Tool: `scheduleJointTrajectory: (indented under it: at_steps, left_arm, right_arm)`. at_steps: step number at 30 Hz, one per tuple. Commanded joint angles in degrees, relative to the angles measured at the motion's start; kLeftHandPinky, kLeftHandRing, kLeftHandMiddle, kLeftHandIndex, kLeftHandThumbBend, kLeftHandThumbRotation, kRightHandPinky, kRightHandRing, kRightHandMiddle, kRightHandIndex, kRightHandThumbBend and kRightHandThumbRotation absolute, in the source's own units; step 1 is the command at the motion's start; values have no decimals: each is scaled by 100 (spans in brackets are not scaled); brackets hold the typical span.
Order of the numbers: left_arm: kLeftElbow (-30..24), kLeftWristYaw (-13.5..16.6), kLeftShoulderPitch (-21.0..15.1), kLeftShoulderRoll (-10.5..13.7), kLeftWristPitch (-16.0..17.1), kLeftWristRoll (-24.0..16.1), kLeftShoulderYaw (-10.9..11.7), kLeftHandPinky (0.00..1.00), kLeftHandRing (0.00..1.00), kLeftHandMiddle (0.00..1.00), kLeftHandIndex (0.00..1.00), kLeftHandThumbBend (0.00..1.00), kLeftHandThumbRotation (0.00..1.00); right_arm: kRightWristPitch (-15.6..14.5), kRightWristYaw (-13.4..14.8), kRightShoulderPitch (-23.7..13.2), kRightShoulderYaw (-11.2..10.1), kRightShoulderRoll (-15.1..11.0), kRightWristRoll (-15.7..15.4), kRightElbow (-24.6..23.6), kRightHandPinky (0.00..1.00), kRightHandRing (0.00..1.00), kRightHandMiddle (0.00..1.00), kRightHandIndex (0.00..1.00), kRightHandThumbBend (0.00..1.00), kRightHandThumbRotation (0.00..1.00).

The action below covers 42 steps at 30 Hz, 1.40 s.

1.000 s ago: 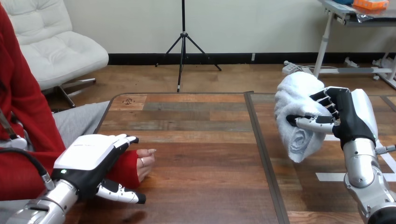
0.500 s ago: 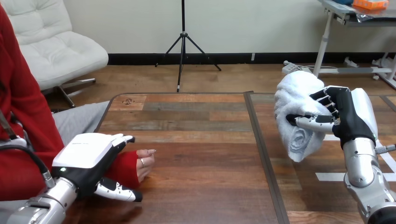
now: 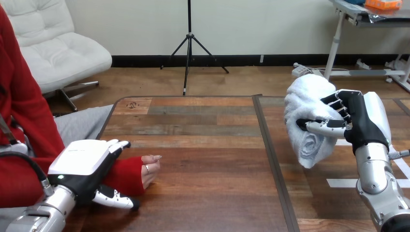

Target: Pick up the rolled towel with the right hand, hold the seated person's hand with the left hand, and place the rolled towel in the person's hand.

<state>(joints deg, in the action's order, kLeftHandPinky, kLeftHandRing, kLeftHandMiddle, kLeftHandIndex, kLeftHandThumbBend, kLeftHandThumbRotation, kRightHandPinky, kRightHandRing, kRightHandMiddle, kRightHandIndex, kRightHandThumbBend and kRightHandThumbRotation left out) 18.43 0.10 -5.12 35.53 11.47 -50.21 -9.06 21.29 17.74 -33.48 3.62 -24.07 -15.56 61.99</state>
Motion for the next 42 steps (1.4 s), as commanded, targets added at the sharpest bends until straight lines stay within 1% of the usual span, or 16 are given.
scheduleJointTrajectory:
  at_steps: [1,7,10,16,20,23,26,29,32,34,35,36,42]
  left_arm:
    - [17,171,-428,155,-128,-84,-73,90,92,92,91,100,45]
    - [120,321,-453,169,-123,-68,-110,90,91,92,90,100,43]
    - [155,329,-469,185,-156,-78,-137,90,91,91,90,100,43]
    - [186,233,-502,223,-229,-65,-179,91,91,91,90,100,43]
    - [119,90,-496,238,-302,-11,-171,92,92,91,90,100,42]
    - [118,59,-502,257,-290,26,-168,92,91,91,89,100,40]
    - [135,22,-515,278,-256,71,-164,90,89,89,88,100,36]
    - [149,-51,-533,290,-243,121,-156,86,87,87,86,100,32]
    - [153,-139,-549,294,-238,183,-142,79,84,85,84,98,28]
    - [162,-175,-560,294,-223,227,-132,70,80,81,80,96,22]
    - [171,-213,-571,296,-202,271,-127,70,80,81,80,96,22]
    - [176,-236,-577,301,-189,302,-126,63,75,77,77,94,18]
    - [186,-448,-602,306,-126,545,-127,52,63,66,68,89,9]
  right_arm:
    - [47,11,-289,-126,-70,64,-273,38,43,46,44,72,0]
    - [106,16,-277,-133,-76,70,-274,38,43,46,44,73,0]
    - [111,11,-276,-131,-81,68,-280,38,43,46,44,73,0]
    - [71,-60,-285,-169,-68,124,-297,38,43,46,44,72,0]
    - [58,-51,-291,-167,-71,109,-307,37,43,46,45,72,0]
    - [60,-36,-292,-162,-75,94,-316,38,43,46,45,73,0]
    - [70,-27,-295,-160,-78,87,-316,38,43,46,45,73,0]
    - [55,-31,-297,-161,-79,88,-329,37,43,46,45,73,0]
    - [41,-25,-295,-163,-75,89,-349,36,42,45,45,73,0]
    - [55,-12,-294,-162,-73,85,-350,36,41,45,45,73,0]
    - [61,-5,-296,-164,-71,85,-348,36,41,45,45,73,0]
    - [63,0,-297,-165,-68,86,-348,36,41,45,45,73,0]
    - [76,15,-301,-170,-60,90,-346,35,41,45,45,73,0]
